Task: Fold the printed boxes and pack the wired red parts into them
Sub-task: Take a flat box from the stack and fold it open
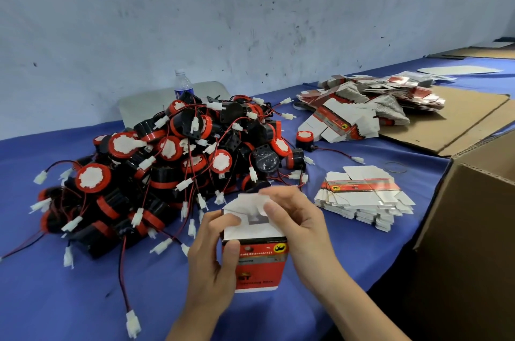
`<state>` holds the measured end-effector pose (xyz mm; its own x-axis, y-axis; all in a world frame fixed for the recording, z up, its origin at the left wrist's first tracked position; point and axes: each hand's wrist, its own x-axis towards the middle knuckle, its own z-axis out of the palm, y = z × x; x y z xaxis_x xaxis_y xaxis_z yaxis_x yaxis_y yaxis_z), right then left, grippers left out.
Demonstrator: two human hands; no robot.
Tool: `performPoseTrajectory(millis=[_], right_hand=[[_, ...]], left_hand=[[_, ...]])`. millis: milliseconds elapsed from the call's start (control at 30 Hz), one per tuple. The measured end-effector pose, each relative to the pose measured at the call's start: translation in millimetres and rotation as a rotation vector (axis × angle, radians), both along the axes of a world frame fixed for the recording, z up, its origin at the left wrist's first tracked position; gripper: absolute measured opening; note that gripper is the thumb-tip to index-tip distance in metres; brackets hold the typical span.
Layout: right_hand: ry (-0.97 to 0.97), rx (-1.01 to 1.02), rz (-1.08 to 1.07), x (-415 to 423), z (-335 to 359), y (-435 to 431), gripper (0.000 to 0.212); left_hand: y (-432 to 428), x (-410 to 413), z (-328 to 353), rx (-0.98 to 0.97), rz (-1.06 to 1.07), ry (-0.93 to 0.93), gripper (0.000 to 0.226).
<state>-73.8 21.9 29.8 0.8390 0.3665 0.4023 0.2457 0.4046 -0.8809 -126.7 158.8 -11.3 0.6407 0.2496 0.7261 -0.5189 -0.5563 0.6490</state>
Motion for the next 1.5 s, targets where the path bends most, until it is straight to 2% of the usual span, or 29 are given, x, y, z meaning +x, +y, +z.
performPoseTrajectory(millis=[100, 167, 267, 533, 600, 767, 967, 1167, 1233, 1300, 1367, 1400, 1500], right_hand=[[0.044, -0.074, 0.053, 6, 3, -5, 0.012], [0.092, -0.178, 0.155, 12, 5, -8, 0.008], [0.164, -0.371, 0.342, 21, 12, -17, 0.022], [-0.252, -0.877, 0.212, 22, 33, -12, 0.036], [-0.196, -0.828, 0.258, 23, 36, -14, 0.035], [0.116, -0.601, 0.406, 30, 39, -26, 0.027], [0.25, -0.544, 0.399, 40, 28, -32, 0.023], [-0.227, -0.595, 0.24, 51, 28, -43, 0.038], [-0.49, -0.669, 0.043, 53, 16, -40, 0.034], [-0.739, -0.777, -0.069, 50, -6, -36, 0.025], [-0.796, -0.833, -0.036, 40, -30, -38, 0.018], [-0.804, -0.795, -0.059, 35, -39, -40, 0.017], [-0.743, -0.5, -0.362, 30, -43, -45, 0.015]], left_hand=[[0, 1, -3, -0.002, -0.009, 0.005, 0.03], [0, 0, -7, -0.094, -0.028, 0.021, 0.031], [1, 1, -12, -0.189, -0.053, 0.047, 0.04], [-1, -2, -4, -0.051, -0.039, -0.013, 0.037], [0, -2, -3, -0.056, -0.042, -0.035, 0.038], [2, -2, -9, -0.07, -0.021, -0.043, 0.056], [-2, -1, -2, 0.107, 0.065, -0.08, 0.056], [-1, 7, -4, 0.594, 0.222, -0.063, 0.07], [-2, 7, -9, 0.567, 0.139, 0.033, 0.07], [-3, 5, -13, 0.408, -0.001, 0.205, 0.076], [-1, 5, -17, 0.324, -0.018, 0.31, 0.075], [1, 7, -18, 0.325, 0.013, 0.332, 0.069], [3, 12, -19, 0.426, 0.117, 0.341, 0.05]])
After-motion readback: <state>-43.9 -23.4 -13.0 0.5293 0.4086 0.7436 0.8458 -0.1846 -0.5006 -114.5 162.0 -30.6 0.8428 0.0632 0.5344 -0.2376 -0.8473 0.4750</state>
